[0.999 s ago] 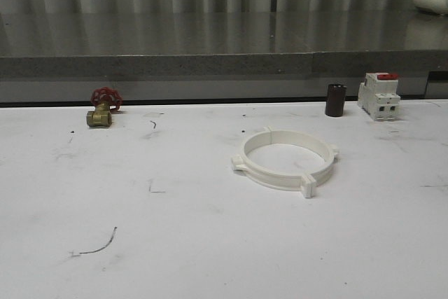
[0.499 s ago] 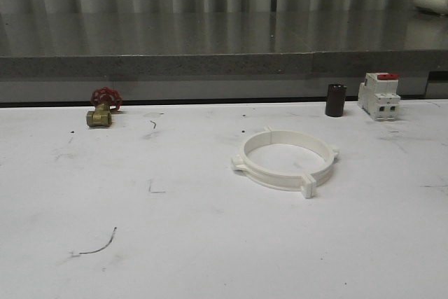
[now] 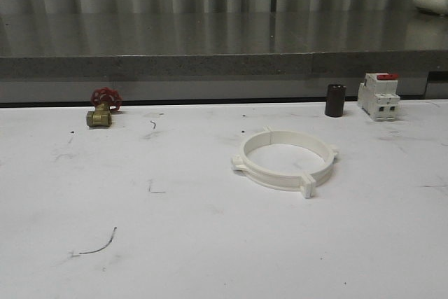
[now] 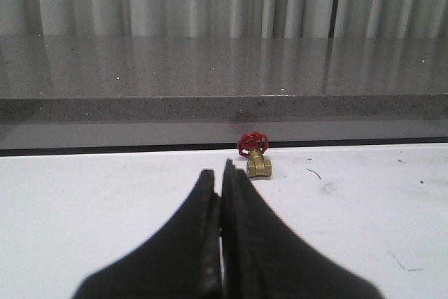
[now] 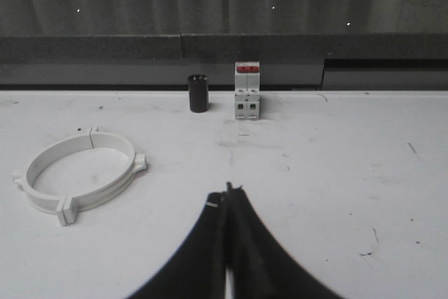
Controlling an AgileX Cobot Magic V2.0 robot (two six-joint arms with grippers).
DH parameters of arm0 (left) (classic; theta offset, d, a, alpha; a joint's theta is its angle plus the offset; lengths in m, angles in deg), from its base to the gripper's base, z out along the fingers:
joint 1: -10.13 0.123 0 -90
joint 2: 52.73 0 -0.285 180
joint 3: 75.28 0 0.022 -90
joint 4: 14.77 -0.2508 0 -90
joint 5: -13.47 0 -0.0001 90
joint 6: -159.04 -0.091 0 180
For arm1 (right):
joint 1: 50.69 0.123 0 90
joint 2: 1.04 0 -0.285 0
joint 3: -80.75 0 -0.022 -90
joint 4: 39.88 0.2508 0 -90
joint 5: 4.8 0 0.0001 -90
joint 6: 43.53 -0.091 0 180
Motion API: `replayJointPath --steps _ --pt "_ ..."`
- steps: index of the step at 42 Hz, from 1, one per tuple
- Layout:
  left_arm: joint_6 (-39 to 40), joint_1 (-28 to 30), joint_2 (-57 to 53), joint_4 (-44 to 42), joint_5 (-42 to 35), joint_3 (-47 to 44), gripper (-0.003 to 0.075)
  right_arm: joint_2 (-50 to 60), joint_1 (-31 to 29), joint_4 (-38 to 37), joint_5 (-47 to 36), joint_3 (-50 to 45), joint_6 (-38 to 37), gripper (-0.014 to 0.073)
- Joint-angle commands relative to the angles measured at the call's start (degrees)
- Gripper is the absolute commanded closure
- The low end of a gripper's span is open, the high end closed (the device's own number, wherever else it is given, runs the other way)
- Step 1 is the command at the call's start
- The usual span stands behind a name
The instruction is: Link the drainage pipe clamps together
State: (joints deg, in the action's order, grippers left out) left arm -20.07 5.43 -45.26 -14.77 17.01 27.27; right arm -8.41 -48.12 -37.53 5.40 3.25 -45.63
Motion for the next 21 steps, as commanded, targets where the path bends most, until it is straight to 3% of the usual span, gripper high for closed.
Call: replayJointPath --steps 1,21 --pt "0.0 -0.4 -0.6 0.0 -4.9 -1.3 0.0741 1.1 -0.7 0.3 -10.9 -1.2 0.5 0.0662" --pt "0.0 -0.4 -0.6 0.0 -4.9 -1.3 0.0741 1.1 -0.7 0.5 -11.4 -1.0 0.5 0.0662"
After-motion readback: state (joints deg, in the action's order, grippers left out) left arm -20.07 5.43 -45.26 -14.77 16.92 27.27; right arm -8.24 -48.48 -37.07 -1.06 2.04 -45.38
